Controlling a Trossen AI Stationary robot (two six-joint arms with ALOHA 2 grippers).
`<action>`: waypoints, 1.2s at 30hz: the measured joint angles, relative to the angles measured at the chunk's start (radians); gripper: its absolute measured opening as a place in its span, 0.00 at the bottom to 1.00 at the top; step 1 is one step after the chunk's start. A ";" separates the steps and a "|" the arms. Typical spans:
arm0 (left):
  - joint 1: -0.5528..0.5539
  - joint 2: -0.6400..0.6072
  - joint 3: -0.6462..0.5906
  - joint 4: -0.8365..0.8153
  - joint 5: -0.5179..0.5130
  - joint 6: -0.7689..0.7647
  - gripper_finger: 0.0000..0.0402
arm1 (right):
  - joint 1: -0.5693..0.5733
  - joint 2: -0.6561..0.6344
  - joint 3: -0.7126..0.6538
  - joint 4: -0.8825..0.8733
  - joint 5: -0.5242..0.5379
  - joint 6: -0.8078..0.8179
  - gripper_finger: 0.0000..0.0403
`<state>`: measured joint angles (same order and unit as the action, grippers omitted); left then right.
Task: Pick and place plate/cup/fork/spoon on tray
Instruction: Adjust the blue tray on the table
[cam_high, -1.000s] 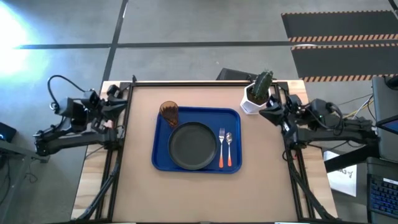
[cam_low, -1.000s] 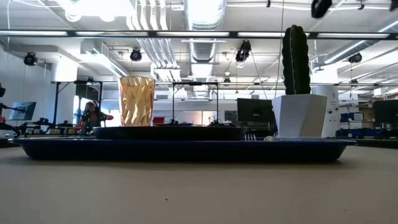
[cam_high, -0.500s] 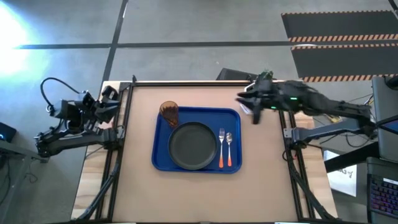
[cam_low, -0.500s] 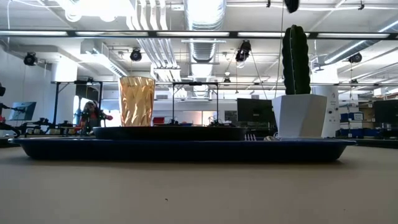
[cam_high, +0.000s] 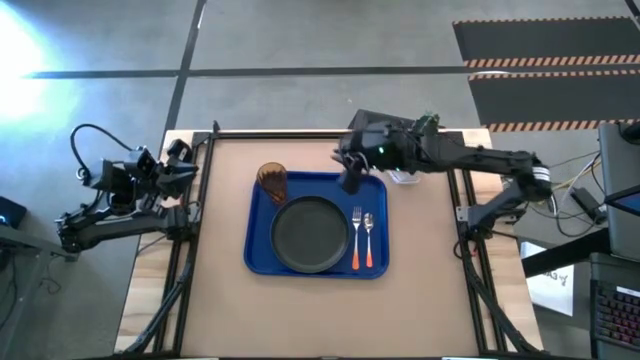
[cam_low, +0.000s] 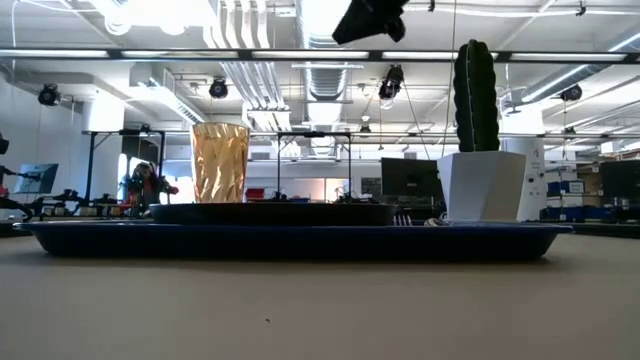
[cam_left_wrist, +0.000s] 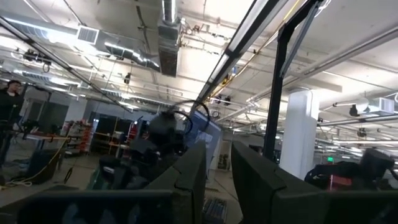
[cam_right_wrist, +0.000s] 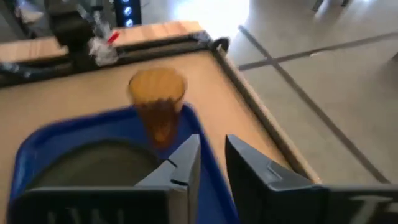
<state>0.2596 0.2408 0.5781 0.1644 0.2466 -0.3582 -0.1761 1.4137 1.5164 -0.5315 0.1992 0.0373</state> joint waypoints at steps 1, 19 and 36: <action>0.000 0.000 0.000 0.001 0.006 -0.001 0.14 | -0.010 0.019 0.027 -0.008 -0.003 -0.009 0.14; 0.000 0.001 -0.015 -0.004 0.043 -0.002 0.14 | -0.163 0.421 0.226 -0.154 -0.114 0.045 0.02; 0.000 0.001 -0.017 -0.003 0.070 -0.002 0.14 | -0.204 0.614 0.229 -0.028 -0.174 0.153 0.02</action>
<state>0.2596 0.2413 0.5613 0.1616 0.3164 -0.3603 -0.3804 2.0282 1.7454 -0.5598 0.0249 0.1901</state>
